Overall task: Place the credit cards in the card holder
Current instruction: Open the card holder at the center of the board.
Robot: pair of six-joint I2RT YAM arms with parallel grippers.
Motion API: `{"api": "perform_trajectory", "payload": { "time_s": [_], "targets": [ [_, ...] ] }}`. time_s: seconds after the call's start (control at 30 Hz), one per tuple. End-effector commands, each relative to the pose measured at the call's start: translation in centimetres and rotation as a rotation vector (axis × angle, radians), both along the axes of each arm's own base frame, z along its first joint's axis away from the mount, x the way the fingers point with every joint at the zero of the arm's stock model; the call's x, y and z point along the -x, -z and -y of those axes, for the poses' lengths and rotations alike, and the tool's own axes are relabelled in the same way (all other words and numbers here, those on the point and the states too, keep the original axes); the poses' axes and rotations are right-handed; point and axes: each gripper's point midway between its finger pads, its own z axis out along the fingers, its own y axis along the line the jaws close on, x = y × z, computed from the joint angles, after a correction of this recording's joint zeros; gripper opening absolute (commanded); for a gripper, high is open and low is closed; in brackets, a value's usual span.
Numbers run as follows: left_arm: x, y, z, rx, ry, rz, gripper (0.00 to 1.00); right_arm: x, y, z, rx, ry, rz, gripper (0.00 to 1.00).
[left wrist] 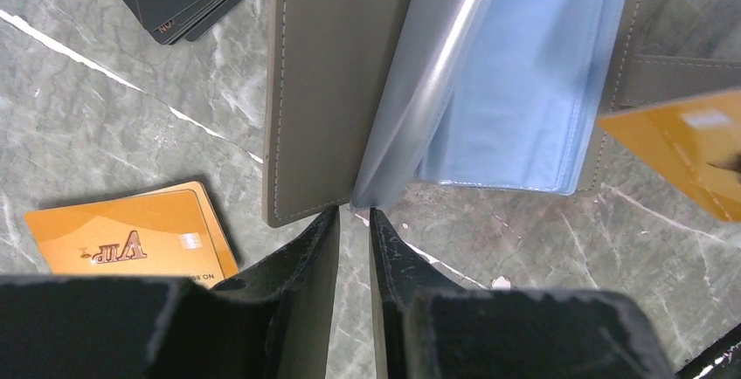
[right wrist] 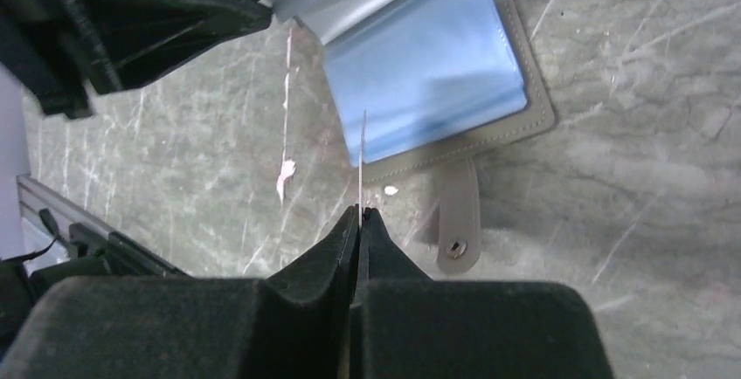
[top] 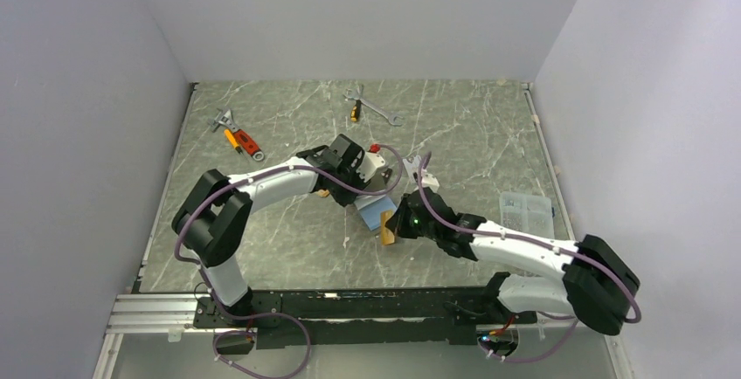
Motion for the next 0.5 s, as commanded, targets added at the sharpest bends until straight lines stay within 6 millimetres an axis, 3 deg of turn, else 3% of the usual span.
{"api": "perform_trajectory", "payload": {
  "time_s": [0.0,0.2,0.3,0.33,0.37,0.4,0.47],
  "targets": [
    [0.3,-2.2,0.3,0.053,0.007,0.025,0.24,-2.2,-0.5,-1.3,-0.013,-0.010,0.028,0.00],
    [0.3,-3.0,0.3,0.063,0.009,0.036,0.25,-4.7,0.9,-1.5,0.013,-0.003,0.028,0.00],
    [0.5,-3.7,0.3,0.070,0.010,0.017,0.31,-5.7,0.8,-2.2,0.015,-0.008,0.042,0.00],
    [0.5,-4.1,0.3,0.074,0.008,0.016,0.40,-5.9,0.7,-2.5,0.011,-0.014,0.043,0.00],
    [0.7,-4.5,0.5,0.086,0.017,0.008,0.80,-6.0,0.8,-2.8,0.008,-0.020,0.043,0.00],
    [0.8,-5.1,0.5,0.100,0.024,0.007,0.97,-6.2,0.7,-3.0,0.003,-0.021,0.046,0.00],
    [1.4,-6.0,1.0,0.138,0.060,0.003,0.99,-6.3,0.7,-3.2,-0.006,-0.023,0.047,0.00]
  ]
}}
